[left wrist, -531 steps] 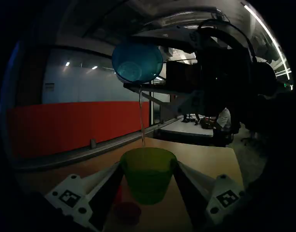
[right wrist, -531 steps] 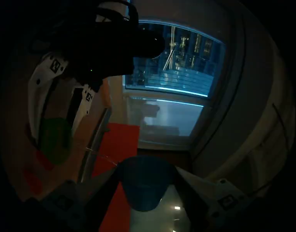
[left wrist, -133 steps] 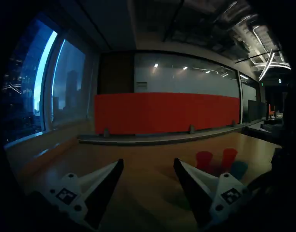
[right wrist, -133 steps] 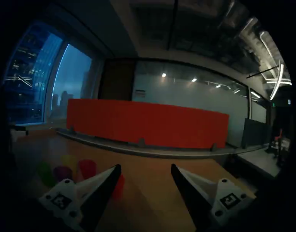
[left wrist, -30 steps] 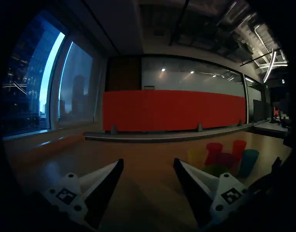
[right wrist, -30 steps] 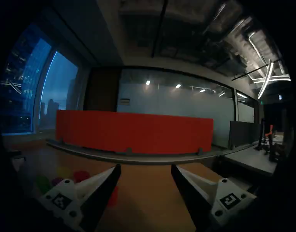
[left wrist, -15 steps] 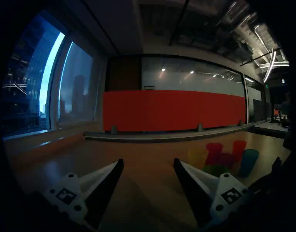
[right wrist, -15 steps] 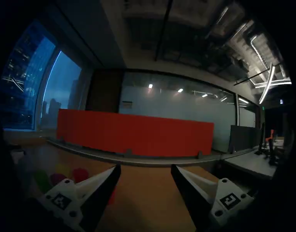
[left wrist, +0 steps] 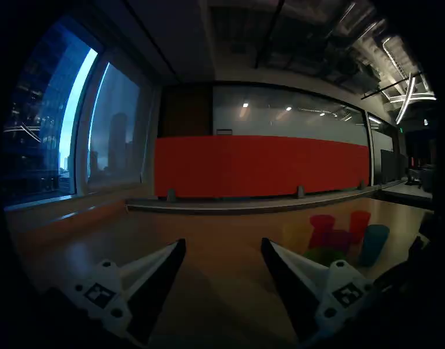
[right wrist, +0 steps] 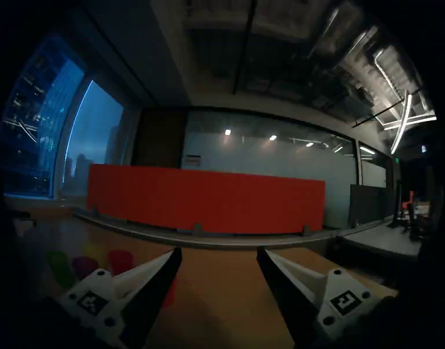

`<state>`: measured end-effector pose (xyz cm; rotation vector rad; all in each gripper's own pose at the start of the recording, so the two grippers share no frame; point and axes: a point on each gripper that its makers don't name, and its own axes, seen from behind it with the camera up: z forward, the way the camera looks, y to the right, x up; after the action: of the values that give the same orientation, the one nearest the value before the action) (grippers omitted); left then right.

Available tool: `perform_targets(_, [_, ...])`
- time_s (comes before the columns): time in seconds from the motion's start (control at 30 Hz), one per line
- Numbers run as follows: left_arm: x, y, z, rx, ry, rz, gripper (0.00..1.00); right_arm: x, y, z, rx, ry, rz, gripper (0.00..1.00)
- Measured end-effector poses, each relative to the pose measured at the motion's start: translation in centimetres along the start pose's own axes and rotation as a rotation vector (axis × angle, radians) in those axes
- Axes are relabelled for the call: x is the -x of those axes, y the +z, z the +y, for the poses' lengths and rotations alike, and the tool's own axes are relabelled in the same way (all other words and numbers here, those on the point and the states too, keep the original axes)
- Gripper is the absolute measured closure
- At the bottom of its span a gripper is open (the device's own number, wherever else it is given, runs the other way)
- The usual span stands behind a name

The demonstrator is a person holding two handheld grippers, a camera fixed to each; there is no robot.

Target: Pour water

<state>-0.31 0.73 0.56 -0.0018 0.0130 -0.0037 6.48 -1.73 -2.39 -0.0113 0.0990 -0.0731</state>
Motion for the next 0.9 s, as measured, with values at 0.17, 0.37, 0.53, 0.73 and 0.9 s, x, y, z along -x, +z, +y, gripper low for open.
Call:
perform_targets(0.17, [0.0, 0.0, 0.0, 0.000, 0.000, 0.000, 0.04, 1.3, 0.1, 0.1, 0.002, 0.021, -0.012, 0.00])
perform_targets(0.37, [0.0, 0.0, -0.1, 0.000, 0.000, 0.000, 0.04, 2.3, -0.1, 0.3, -0.003, 0.030, -0.012, 0.00])
perform_targets(0.53, [0.0, 0.0, -0.1, 0.000, 0.000, 0.000, 0.04, 3.2, -0.1, 0.3, -0.011, 0.044, -0.016, 0.00])
perform_targets(0.73, [0.0, 0.0, -0.1, 0.000, 0.000, 0.000, 0.04, 4.5, 0.0, 0.5, -0.014, 0.065, -0.039, 0.00])
perform_targets(0.9, [0.0, -0.1, -0.1, 0.000, 0.000, 0.000, 0.04, 5.1, 0.2, 0.7, -0.011, 0.075, -0.047, 0.00])
